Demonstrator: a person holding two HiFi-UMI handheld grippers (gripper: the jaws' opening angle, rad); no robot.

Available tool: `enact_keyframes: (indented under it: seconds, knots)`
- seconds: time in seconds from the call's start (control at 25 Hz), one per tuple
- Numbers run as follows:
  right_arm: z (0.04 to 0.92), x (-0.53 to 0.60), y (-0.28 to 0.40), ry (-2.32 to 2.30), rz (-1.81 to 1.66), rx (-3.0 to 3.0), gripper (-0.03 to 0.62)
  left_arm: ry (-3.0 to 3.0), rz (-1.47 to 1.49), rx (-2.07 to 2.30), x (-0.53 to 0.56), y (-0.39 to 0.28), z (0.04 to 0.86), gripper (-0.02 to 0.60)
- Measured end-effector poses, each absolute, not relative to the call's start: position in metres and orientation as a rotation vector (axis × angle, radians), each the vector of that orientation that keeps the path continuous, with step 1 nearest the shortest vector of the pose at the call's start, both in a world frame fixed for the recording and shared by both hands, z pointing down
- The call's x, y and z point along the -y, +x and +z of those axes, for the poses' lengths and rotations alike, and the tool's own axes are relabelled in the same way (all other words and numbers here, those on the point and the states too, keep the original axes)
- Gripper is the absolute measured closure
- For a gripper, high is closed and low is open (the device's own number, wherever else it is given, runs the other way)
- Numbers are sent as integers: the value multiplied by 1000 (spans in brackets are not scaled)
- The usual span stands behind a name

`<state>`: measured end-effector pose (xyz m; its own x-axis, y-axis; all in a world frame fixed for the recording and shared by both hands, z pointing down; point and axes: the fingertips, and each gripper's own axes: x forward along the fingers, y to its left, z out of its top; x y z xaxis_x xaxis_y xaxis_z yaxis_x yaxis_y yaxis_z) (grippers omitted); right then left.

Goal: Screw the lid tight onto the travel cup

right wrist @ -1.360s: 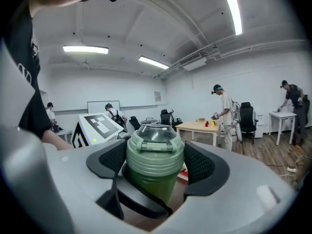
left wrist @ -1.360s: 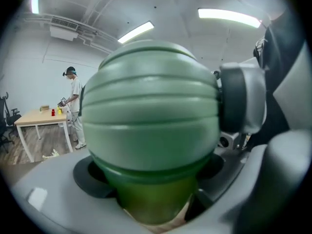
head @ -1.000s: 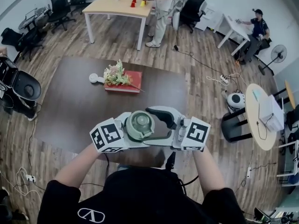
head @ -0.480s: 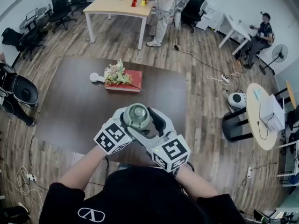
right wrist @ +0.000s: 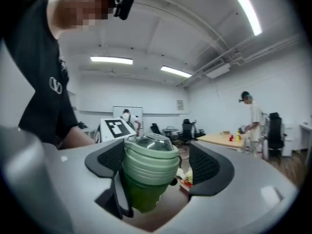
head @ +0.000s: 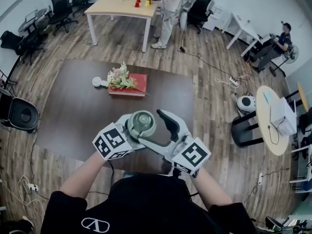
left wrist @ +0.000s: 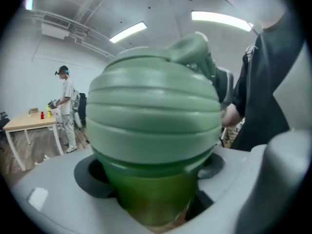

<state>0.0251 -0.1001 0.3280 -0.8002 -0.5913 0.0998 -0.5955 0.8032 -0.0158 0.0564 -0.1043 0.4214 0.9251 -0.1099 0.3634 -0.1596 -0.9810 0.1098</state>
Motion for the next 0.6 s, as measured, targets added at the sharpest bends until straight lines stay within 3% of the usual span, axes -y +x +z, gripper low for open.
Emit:
enact_keyframes:
  seconds: [0.2, 0.32, 0.44, 0.6]
  knots:
    - [336, 75, 23, 249, 46, 2948, 175, 2963, 519, -115, 68, 61, 413, 161]
    - [332, 73, 26, 88, 127, 2967, 175, 2970, 524, -205, 58, 63, 408, 161]
    - [331, 74, 22, 94, 182, 2998, 198, 2985, 545, -155, 64, 61, 408, 161]
    - [341, 93, 14, 477, 284, 2986, 204, 2955, 588, 87, 89, 52, 420, 163]
